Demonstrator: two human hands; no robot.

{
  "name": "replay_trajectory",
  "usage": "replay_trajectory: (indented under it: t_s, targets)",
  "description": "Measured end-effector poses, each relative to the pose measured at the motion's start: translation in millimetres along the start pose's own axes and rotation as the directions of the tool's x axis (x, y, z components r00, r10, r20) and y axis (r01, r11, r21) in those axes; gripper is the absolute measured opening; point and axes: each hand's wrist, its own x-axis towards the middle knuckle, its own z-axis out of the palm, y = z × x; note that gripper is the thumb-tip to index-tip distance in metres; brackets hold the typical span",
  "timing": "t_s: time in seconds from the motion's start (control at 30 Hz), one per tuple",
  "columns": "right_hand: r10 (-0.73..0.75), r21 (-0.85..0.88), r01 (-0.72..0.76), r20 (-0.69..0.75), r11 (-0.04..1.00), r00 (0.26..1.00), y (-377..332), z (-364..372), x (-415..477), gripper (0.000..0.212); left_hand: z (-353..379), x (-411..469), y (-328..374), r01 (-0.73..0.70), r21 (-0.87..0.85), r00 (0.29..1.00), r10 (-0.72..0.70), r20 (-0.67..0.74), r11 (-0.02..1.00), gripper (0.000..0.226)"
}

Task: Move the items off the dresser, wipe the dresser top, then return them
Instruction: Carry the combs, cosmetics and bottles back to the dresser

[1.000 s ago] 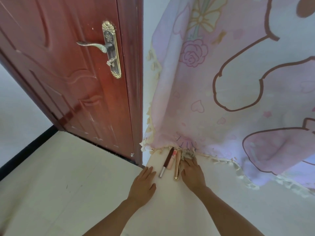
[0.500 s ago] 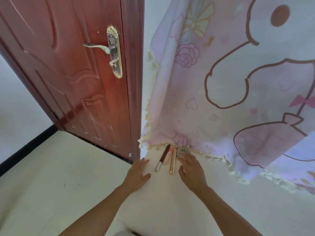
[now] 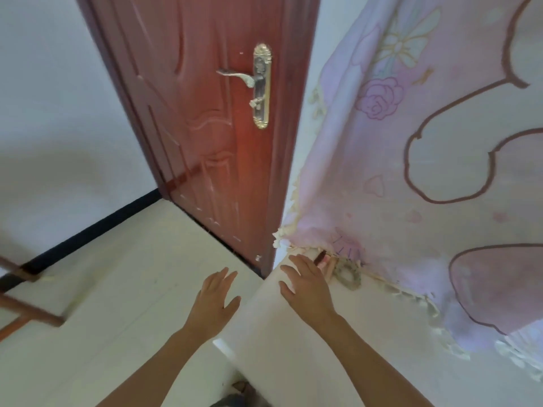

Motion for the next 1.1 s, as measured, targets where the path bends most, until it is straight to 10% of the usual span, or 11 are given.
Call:
replay_trajectory:
  t_s: [0.53, 1.1]
  targets:
    - [-0.568, 0.111, 0.557, 0.137, 0.823, 0.812, -249, 10, 42, 0.033, -102, -218, -200, 0.484, -0.349, 0.701, -0.595, -0.393, 0.802, 0.052]
    - [-0.890, 0.344, 0.827, 0.069, 0.445, 0.451, -657, 3, -22, 0.044, -240, -533, -385, 0.587, -0.496, 0.274, -0.734, -0.622, 0.640, 0.050]
